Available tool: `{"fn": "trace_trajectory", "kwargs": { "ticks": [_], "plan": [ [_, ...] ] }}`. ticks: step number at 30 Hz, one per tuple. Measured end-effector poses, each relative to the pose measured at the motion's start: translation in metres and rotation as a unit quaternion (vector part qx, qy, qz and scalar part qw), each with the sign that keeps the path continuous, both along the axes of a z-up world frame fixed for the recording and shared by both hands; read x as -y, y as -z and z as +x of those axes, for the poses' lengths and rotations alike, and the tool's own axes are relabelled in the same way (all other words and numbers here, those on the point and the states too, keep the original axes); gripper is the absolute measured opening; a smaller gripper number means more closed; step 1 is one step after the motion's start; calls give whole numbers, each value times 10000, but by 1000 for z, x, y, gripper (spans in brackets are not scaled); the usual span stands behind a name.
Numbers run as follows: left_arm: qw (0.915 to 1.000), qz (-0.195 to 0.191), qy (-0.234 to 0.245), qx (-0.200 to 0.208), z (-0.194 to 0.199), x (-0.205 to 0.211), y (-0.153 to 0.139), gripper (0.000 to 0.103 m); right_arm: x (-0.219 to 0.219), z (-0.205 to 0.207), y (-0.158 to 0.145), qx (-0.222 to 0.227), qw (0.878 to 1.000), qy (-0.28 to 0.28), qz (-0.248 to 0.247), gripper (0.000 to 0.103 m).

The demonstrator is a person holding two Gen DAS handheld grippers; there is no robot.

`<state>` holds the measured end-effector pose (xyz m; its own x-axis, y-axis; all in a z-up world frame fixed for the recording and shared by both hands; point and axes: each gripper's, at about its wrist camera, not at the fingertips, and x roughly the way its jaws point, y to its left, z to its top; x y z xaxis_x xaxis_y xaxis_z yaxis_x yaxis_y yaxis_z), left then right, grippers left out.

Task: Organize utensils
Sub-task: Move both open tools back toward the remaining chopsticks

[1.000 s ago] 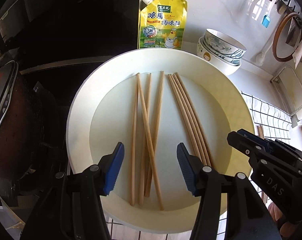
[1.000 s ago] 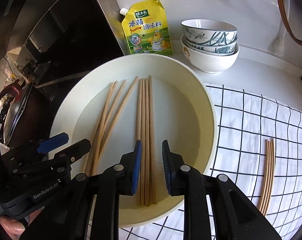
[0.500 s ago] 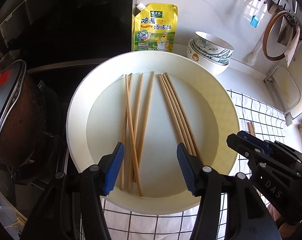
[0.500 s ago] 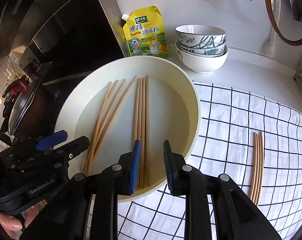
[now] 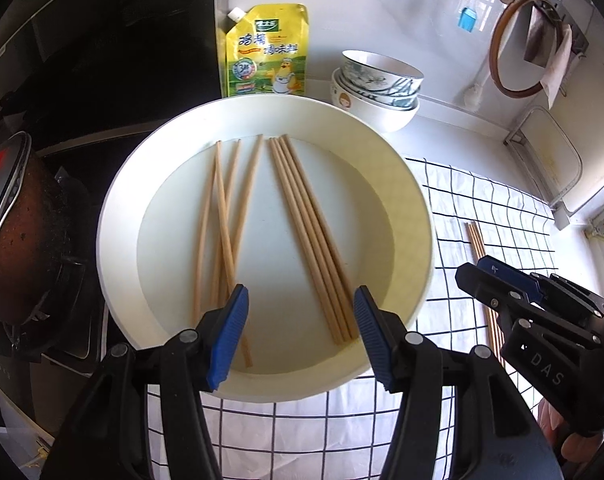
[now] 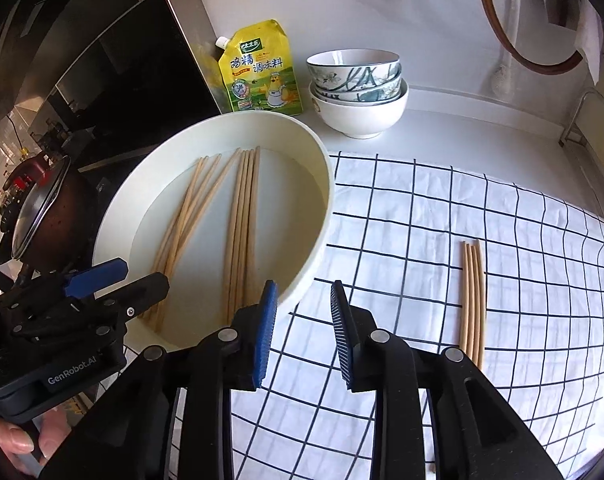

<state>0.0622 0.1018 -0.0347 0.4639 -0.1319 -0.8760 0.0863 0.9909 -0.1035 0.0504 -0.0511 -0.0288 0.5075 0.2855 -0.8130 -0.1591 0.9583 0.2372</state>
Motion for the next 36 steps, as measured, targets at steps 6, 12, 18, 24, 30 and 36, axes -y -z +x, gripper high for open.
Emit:
{"fn": "trace_trajectory", "kwargs": {
  "ticks": [6, 12, 18, 24, 30, 36],
  "plan": [
    [9999, 29, 150, 2, -6, 21, -1, 54, 27, -11, 3, -38, 9998, 186, -11, 27],
    [9995, -5, 326, -4, -12, 46, 0, 59, 61, -23, 8, -47, 9989, 461, -33, 31],
    [9983, -13, 581, -23, -19, 79, 3, 59, 97, -38, 21, -155, 9970, 747, -148, 35],
    [9963, -20, 854, -85, -29, 113, 12, 62, 127, -52, 47, -389, 9938, 1005, -261, 37],
    [9949, 40, 980, -214, -35, 137, 28, 65, 146, -61, 75, -593, 9919, 1077, -333, 37],
    [9947, 124, 970, -317, -39, 145, 39, 66, 149, -62, 89, -615, 9927, 979, -328, 38]
  ]
}}
